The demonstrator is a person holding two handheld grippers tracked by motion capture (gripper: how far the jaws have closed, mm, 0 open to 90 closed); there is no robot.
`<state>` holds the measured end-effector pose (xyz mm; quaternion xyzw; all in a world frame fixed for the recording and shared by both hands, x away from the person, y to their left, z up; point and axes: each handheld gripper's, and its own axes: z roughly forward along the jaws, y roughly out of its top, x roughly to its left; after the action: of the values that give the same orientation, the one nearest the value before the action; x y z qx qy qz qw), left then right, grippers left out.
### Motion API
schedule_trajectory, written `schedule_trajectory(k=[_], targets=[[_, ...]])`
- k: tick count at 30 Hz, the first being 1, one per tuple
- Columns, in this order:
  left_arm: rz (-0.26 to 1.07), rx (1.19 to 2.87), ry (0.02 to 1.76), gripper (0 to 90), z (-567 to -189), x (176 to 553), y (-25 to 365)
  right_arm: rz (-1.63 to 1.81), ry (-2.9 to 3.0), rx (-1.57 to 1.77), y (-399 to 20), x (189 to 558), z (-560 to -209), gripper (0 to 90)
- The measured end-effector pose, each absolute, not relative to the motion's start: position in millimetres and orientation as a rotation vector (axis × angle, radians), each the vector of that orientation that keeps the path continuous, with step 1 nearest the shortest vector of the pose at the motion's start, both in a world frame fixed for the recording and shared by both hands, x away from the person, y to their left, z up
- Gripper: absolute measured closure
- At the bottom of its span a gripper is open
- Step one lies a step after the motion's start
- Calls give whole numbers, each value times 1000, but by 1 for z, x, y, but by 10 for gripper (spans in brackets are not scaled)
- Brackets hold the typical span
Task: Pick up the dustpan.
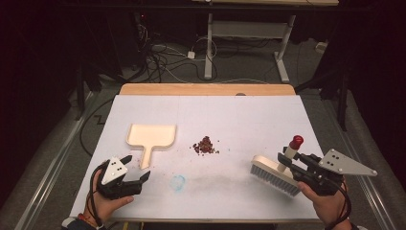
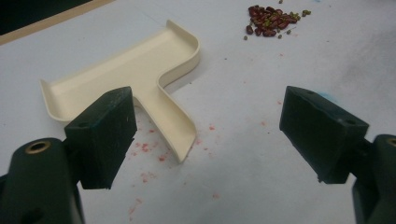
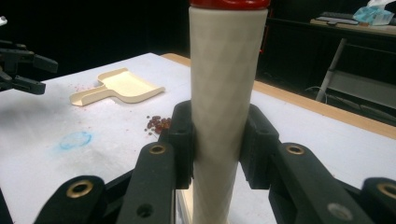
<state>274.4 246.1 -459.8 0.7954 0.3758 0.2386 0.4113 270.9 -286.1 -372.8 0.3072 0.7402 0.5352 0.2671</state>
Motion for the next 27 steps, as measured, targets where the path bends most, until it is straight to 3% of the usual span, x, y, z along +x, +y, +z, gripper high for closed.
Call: schedule_trajectory(k=[2,16,21,27], targets=[[586,2015,945,257,-460,275,246,1442,1997,828,-286,271,-373,700],[595,2015,1011,219,-456,273,246,1419,1990,839,-282,271,-374,699],[606,2013,1112,232,-455,278,246,1409,1988,825,-280,271,-373,700],[516,2072,1244,238,-471,306,235,1396,1977,829,-280,271,-375,699]])
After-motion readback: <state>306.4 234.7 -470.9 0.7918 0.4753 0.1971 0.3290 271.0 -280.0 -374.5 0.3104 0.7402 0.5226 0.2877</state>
